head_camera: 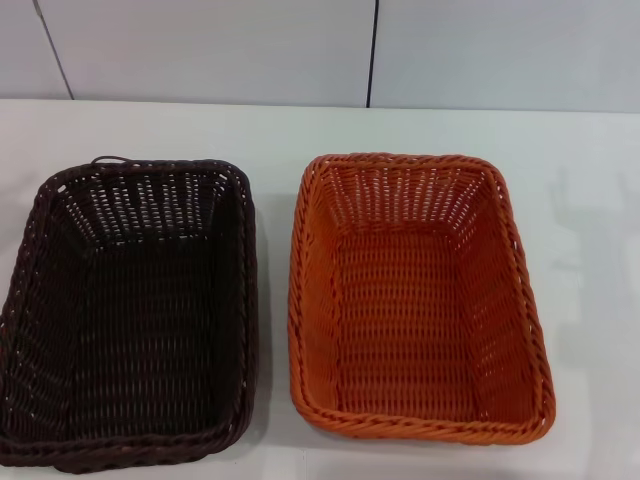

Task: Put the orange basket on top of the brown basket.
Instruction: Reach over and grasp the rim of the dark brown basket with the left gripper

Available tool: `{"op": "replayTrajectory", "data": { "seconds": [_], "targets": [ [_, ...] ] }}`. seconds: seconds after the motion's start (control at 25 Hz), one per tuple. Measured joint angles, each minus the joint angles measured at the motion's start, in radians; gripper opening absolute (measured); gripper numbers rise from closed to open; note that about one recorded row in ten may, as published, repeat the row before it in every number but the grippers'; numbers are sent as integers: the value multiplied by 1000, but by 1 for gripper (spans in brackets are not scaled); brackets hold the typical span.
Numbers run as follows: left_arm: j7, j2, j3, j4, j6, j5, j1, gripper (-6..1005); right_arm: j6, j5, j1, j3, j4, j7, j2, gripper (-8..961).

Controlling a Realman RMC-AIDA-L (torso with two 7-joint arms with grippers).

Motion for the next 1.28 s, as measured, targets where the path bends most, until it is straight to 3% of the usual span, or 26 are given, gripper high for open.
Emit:
{"op": "replayTrajectory", "data": {
  "seconds": [0.04, 0.12, 0.28, 0.36, 0.4, 0.44, 0.48, 0.64, 0.92, 1.28],
  "targets": [
    [-116, 1, 2, -110, -38, 134, 9, 831, 0, 0, 6, 2, -4, 0, 0, 742],
    [-145, 1, 2, -139, -49, 173, 10, 831, 0, 0, 9, 2, -5, 0, 0, 743],
    [-342, -16, 0, -341, -141, 467, 9, 832, 2, 0, 17, 2, -4, 0, 0, 743],
    [-415, -36, 0, -427, -162, 593, 8, 831, 2, 0, 18, 2, 0, -2, 0, 743],
    [-457, -54, 1, -480, -170, 668, 6, 830, 2, 0, 19, 2, 1, -3, 0, 743],
    [-518, -90, 1, -572, -177, 799, 4, 830, 2, 0, 21, 2, 4, -4, 0, 743],
    [-518, -90, 1, -572, -177, 799, 4, 829, 2, 0, 21, 2, 4, -4, 0, 743],
    [-637, -163, 26, -754, -206, 1060, -11, 827, 2, 0, 30, 1, 4, -5, 1, 743],
    [-775, -165, 132, -776, -189, 1144, -9, 824, 2, 0, 41, 1, 6, -7, 2, 743],
    [-932, -165, 295, -683, -139, 1295, -48, 820, 13, 0, 63, 14, -6, -2, 1, 743]
  ]
}}
